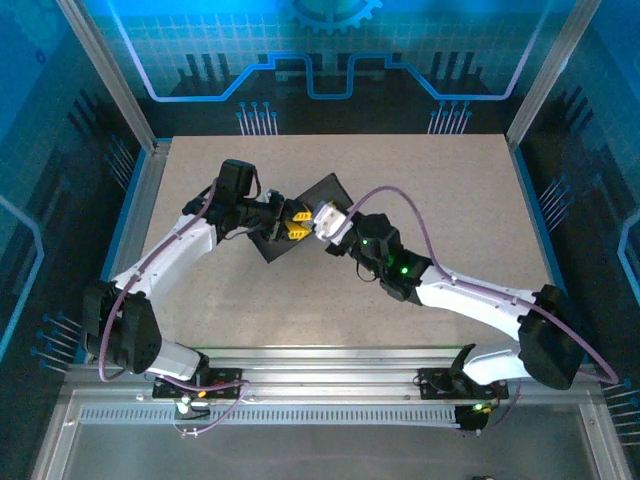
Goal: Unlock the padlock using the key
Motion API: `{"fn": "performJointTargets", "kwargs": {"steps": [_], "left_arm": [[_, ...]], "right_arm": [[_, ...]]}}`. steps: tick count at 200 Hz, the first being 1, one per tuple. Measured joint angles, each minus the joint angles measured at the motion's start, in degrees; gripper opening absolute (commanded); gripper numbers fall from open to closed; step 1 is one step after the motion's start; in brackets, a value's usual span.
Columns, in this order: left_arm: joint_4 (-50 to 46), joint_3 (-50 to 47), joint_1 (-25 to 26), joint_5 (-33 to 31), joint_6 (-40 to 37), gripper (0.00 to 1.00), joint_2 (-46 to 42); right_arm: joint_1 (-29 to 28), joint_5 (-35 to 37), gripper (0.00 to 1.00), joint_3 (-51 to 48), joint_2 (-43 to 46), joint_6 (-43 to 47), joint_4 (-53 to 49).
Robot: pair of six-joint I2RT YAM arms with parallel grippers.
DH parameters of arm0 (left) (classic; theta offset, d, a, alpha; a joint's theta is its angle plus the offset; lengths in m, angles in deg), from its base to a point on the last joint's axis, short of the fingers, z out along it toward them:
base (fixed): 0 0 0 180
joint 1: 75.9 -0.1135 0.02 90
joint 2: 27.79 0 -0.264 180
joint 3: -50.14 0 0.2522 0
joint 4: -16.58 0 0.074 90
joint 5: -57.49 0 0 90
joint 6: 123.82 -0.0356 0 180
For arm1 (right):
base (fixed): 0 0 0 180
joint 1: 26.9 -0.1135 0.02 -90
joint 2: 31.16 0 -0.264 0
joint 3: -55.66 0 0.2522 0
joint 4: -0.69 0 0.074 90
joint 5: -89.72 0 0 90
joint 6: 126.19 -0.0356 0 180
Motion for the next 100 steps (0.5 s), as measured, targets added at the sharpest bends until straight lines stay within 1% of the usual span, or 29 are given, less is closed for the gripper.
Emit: {"fn": "performJointTargets", "kwargs": {"steps": [24,51,77,100], "left_arm": [[-0.1,0.0,0.0,0.0,0.0,0.00,0.0],[0.0,0.0,0.0,0.0,0.0,0.00,0.0],[0.0,0.0,0.0,0.1,0.0,0.00,0.0],[0.0,0.0,0.0,0.1,0.0,0.00,0.0]], "right_arm": [[2.2,1.6,0.27,2.4,1.5,-6.4,-1.5],[3.0,2.6,0.28,2.8,3.5,-9.7,-4.0],[3.5,0.3,0.30,2.5,5.5,-8.6,-7.1],[3.7,-2.8,0.30,-1.2,8.5,-3.7,-7.0]]}}
